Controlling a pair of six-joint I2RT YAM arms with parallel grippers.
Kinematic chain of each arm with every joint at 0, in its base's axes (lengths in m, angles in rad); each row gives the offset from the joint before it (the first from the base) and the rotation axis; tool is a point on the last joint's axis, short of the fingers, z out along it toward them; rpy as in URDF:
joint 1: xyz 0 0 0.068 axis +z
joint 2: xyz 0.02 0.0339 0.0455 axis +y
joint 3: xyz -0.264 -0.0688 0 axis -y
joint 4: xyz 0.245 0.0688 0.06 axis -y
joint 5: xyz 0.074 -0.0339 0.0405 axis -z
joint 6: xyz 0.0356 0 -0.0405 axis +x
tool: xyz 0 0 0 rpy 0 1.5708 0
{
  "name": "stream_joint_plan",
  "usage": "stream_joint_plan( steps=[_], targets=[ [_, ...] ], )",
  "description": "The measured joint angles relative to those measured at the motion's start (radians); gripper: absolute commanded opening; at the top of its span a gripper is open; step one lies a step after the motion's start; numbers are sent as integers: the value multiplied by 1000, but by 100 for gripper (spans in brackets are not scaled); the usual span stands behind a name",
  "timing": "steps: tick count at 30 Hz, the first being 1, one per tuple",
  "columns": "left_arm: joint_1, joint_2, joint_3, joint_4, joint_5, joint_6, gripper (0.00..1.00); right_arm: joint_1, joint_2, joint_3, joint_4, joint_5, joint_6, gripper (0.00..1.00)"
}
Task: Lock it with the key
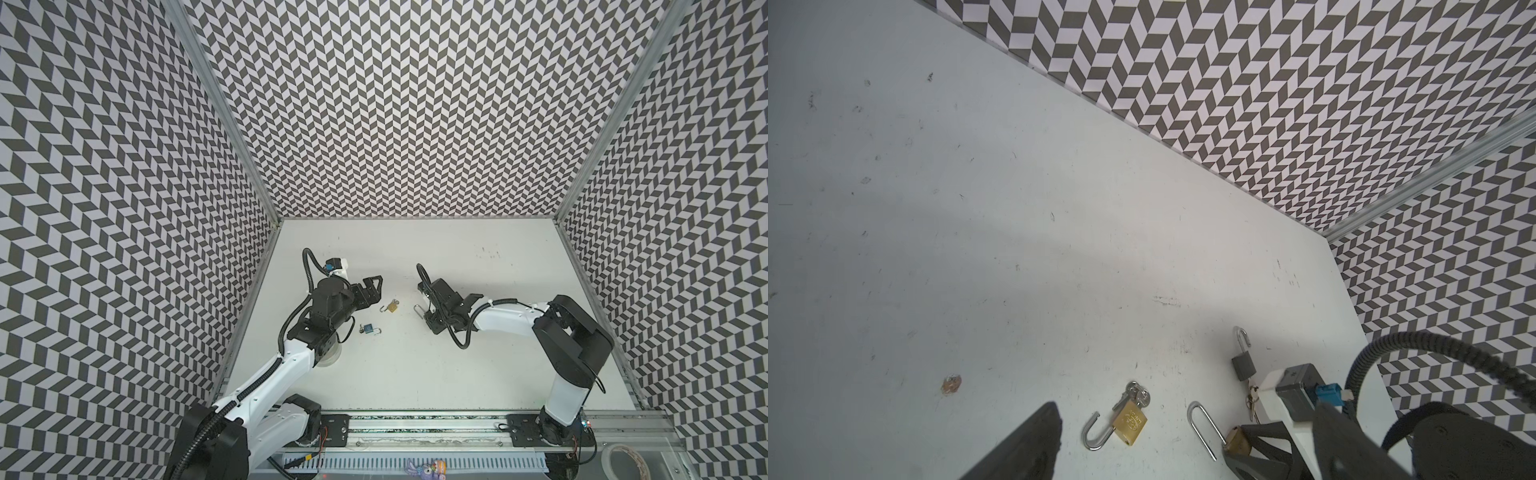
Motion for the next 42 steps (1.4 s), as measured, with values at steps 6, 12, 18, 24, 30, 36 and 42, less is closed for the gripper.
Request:
stream_joint_plan(
  steps=[6,12,18,24,30,36,42],
  targets=[
    [0,0,16,-19,-4,9,94,0,-2,-3,7,-17,0,26],
    [13,0,43,-51,9,29,94,0,-53,-55,28,-42,0,21],
    [21,40,76,-35,164,70,89,0,-222,-168,119,-99,-16,13],
    [-1,103,52,9,357,97,81,0,-388,-251,254,-237,-57,6],
    [-63,127,51,47,456,125,85,0,-466,-260,314,-457,-75,4],
    [-85,61,51,62,528,140,85,0,-515,-244,296,-618,-68,0],
    [-87,-11,114,26,624,188,83,-16,-588,-213,254,-714,-60,0]
  ],
)
